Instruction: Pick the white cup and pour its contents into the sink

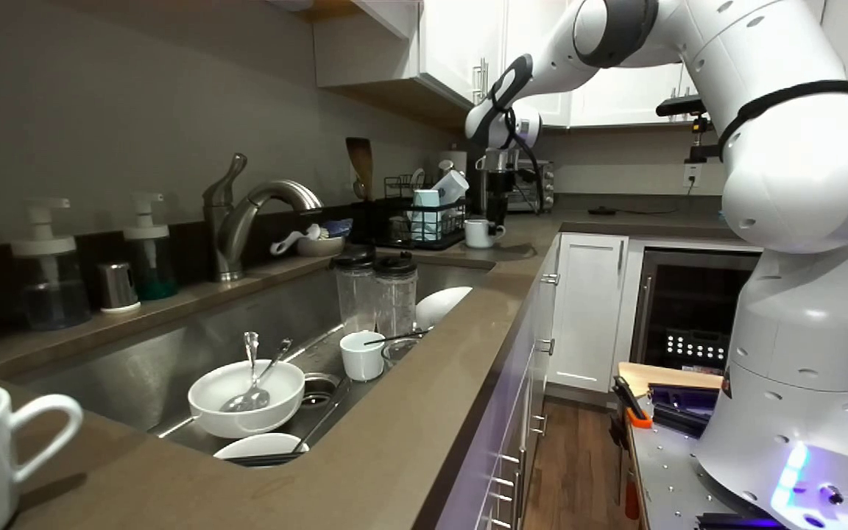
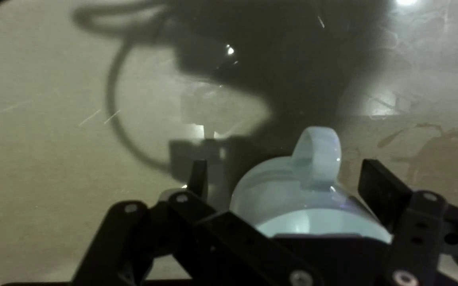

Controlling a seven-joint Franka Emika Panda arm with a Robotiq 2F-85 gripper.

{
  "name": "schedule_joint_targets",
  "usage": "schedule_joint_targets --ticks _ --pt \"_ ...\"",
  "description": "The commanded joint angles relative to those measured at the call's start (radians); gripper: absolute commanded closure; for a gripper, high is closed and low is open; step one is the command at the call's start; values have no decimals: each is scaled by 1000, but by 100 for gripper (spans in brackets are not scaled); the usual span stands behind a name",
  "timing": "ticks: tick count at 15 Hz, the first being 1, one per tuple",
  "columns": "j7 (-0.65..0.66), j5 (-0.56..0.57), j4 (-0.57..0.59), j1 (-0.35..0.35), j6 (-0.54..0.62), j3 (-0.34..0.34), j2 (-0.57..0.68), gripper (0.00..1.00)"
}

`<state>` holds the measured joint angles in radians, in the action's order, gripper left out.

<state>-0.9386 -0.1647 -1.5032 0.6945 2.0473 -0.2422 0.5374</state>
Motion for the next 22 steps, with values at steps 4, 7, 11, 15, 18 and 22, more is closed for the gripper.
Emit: schedule_joint_targets --ticks 4,7,11,15,18,22 --pt "-15 -7 68 53 -39 44 52 0" --pt "-16 -8 76 65 -48 53 63 27" --pt "-12 -4 77 75 -54 62 66 54" --pt "-2 9 76 72 -53 57 59 81" --pt "3 16 75 69 -47 55 58 96" --pt "9 23 77 65 -42 52 58 51"
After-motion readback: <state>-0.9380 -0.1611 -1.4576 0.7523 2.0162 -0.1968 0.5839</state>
